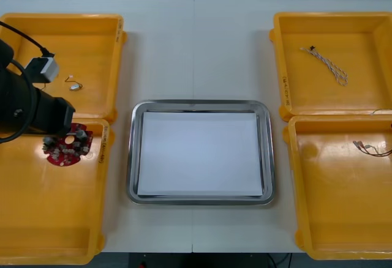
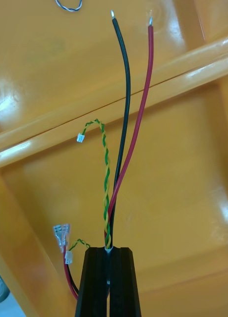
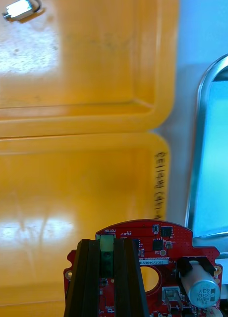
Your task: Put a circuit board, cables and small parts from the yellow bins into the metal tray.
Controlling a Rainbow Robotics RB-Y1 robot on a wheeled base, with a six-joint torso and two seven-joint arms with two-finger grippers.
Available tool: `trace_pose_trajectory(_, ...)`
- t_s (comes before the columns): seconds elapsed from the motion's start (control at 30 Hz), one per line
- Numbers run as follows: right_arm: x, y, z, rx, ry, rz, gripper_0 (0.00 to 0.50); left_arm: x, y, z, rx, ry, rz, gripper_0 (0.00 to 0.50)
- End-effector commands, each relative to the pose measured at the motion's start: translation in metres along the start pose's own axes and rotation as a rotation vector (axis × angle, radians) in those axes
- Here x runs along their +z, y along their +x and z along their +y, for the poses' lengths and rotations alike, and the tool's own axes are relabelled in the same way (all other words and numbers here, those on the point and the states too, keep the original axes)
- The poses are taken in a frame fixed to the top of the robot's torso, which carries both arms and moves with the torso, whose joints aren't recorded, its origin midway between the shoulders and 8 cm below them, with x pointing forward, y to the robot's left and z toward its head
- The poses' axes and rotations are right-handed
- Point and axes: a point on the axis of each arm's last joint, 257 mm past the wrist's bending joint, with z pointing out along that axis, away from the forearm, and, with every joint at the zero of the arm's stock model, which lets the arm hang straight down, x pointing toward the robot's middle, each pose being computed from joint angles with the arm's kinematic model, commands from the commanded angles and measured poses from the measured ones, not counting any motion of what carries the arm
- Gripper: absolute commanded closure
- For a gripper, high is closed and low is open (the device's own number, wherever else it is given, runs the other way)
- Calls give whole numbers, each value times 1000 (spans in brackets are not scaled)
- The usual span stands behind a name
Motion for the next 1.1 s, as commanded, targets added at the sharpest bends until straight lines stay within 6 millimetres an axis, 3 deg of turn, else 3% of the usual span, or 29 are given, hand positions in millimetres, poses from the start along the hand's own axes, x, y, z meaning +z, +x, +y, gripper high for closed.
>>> trace_pose_trajectory(0.03, -26, -18, 1, -110, 17, -53, 500, -10, -19, -44, 27, 36, -64, 500)
trace_pose_trajectory(0.3, -30, -15, 29, -282, 2, -21, 500, 5, -17, -75, 54, 8, -68, 500)
trace_pose_trajectory(0.77, -22, 12, 83, -537, -68, 50, 500, 36, 3, -116, 103, -37, -66, 500)
trace_pose_trajectory(1.1, -22, 25, 109, -705, -63, 46, 500, 57, -1, -148, 112, -12, -124, 500)
